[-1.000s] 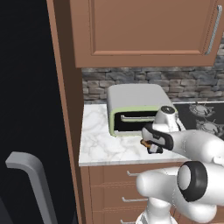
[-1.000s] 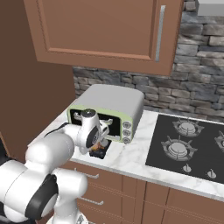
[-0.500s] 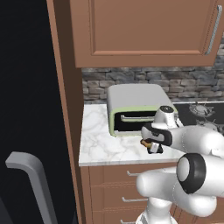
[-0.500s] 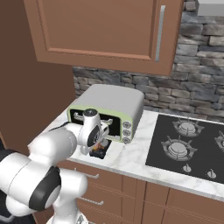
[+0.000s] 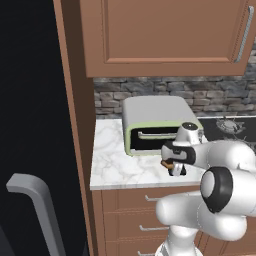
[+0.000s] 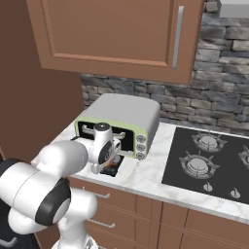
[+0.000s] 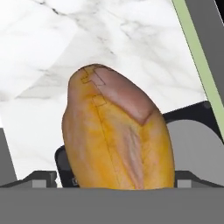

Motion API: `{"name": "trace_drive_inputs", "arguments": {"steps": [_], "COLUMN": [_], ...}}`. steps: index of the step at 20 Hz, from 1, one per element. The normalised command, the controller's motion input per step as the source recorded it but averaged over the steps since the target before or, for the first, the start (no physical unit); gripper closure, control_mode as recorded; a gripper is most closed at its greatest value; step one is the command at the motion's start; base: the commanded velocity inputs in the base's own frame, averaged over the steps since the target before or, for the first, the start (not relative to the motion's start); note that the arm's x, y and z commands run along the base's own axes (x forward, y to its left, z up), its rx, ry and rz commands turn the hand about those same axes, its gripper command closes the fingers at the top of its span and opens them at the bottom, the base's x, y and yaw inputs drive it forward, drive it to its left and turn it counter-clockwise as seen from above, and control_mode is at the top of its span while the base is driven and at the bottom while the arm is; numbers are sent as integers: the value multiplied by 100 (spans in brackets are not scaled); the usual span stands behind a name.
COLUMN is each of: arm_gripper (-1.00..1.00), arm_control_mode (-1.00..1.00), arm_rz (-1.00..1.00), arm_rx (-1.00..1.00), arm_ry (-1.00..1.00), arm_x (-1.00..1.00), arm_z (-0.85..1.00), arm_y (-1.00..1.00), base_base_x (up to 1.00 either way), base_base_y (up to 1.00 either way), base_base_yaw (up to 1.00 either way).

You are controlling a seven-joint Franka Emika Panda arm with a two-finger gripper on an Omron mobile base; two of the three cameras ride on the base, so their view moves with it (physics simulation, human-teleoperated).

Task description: Take the chicken drumstick from the fridge and place it on the digital scale on the counter by the fridge. Wait a few seconds for a reading, then move it to the plate on the dining counter.

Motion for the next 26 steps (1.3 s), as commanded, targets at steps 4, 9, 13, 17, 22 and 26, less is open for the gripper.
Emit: {"name": "trace_drive_inputs", "arguments": {"steps": [4, 9, 13, 17, 22, 26], "arm_gripper": [-100, -100, -100, -100, -100, 100], "arm_control_mode": [-100, -100, -100, -100, -100, -100], "arm_rz": [1, 0, 1, 1, 1, 1], "arm_rx": [0, 0, 0, 0, 0, 0], "arm_ry": [7, 7, 3, 0, 0, 0], "arm_x": [0, 0, 0, -5, -8, -10], "arm_z": [-9, -16, -4, -10, -19, -28], "arm_y": [0, 0, 0, 0, 0, 0], "base_base_x": [0, 0, 0, 0, 0, 0], "base_base_y": [0, 0, 0, 0, 0, 0], "base_base_yaw": [0, 0, 0, 0, 0, 0]}}
